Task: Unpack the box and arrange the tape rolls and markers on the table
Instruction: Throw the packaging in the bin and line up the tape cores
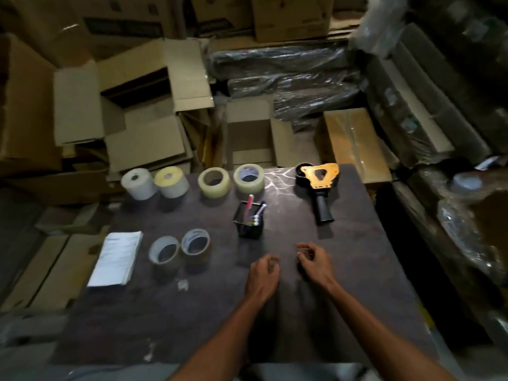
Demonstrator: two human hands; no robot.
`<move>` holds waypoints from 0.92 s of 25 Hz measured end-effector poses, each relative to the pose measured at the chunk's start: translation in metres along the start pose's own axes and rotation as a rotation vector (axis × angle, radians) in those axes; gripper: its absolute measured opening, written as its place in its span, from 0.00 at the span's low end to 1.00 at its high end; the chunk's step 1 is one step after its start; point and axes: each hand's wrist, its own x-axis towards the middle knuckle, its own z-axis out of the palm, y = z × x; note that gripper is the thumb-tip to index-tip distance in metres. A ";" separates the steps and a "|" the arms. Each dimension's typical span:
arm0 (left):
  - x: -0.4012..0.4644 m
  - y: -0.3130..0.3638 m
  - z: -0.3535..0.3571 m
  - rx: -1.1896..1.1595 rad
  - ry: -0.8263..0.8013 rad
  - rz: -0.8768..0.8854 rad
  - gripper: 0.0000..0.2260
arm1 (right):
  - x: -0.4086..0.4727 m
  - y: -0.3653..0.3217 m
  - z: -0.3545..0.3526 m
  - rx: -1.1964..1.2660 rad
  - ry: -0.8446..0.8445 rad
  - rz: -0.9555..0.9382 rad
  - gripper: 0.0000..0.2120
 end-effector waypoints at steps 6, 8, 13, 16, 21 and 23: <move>-0.012 -0.068 -0.077 -0.093 0.211 -0.089 0.09 | -0.010 -0.042 0.094 -0.024 -0.172 -0.053 0.10; -0.015 -0.087 -0.099 -0.147 0.316 -0.105 0.08 | -0.012 -0.058 0.121 -0.040 -0.242 -0.099 0.10; -0.024 -0.102 -0.152 -0.267 0.698 -0.121 0.04 | -0.011 -0.100 0.169 -0.118 -0.298 -0.206 0.22; -0.016 -0.112 -0.174 -0.291 0.829 -0.161 0.14 | -0.005 -0.121 0.190 -0.160 -0.337 -0.293 0.32; 0.012 -0.130 -0.192 -0.243 0.777 -0.187 0.42 | 0.007 -0.137 0.213 -0.198 -0.345 -0.311 0.42; 0.021 -0.132 -0.194 -0.203 0.726 -0.163 0.46 | 0.009 -0.137 0.217 -0.216 -0.340 -0.307 0.44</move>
